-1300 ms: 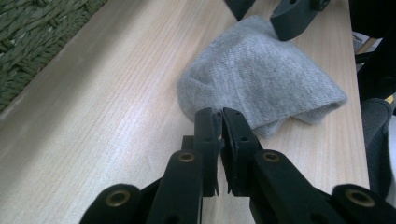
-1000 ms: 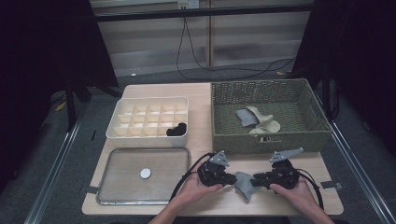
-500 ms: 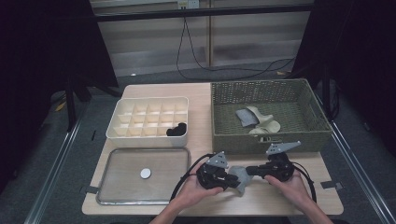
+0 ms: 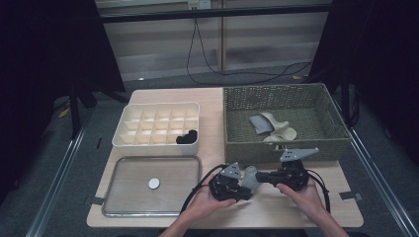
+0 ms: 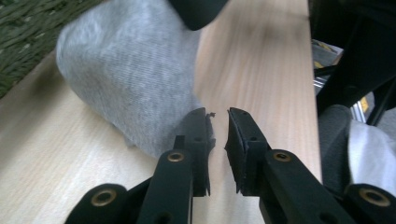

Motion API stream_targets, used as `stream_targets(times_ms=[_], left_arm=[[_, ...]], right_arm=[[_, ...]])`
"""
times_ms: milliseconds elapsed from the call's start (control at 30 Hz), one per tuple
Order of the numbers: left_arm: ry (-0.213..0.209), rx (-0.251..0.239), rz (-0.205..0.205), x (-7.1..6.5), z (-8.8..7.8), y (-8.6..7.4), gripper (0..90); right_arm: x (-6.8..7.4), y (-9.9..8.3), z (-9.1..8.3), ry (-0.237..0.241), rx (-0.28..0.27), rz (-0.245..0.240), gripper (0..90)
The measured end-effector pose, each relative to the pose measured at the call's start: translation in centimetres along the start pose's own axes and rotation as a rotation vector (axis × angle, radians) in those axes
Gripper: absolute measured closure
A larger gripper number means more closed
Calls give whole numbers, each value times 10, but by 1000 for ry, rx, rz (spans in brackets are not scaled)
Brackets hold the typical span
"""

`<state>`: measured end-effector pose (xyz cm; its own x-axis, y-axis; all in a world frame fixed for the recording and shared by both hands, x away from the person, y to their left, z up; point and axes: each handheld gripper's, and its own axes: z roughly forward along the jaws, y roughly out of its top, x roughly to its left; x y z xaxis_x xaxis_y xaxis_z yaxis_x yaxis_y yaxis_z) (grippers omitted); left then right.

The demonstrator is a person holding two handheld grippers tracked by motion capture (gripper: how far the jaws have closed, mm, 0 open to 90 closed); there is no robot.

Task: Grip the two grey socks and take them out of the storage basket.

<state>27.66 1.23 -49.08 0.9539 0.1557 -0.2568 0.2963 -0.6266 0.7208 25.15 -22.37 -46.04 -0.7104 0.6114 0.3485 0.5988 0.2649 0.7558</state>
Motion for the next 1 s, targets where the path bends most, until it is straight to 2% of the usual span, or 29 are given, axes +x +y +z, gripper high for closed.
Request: stream_targets(times_ms=[167,233,267,300,333,400,433,533,1000], left_arm=[[26,2,-27,6,1,-3,764],[28,-4,-21,7,1,-4,759],[34,-12,-32,7,2,-5,757],[40,-11,-32,7,2,-4,753],[42,11,-25,8,1,-4,747],[45,4,-26,9,3,-5,747],[54,-4,-40,9,3,-5,748],[56,-4,-38,11,2,-6,750],[102,-10,-65,20,-9,-12,743]], right_arm=[[9,1,5,20,0,-17,883],[13,1,6,30,-1,-22,883],[14,1,7,33,2,-23,882],[16,1,8,35,2,-21,882],[17,1,9,39,3,-24,883],[19,1,12,55,8,-26,883],[21,0,13,61,10,-29,883],[26,-1,16,77,19,-42,883],[29,-12,30,121,75,-37,882]])
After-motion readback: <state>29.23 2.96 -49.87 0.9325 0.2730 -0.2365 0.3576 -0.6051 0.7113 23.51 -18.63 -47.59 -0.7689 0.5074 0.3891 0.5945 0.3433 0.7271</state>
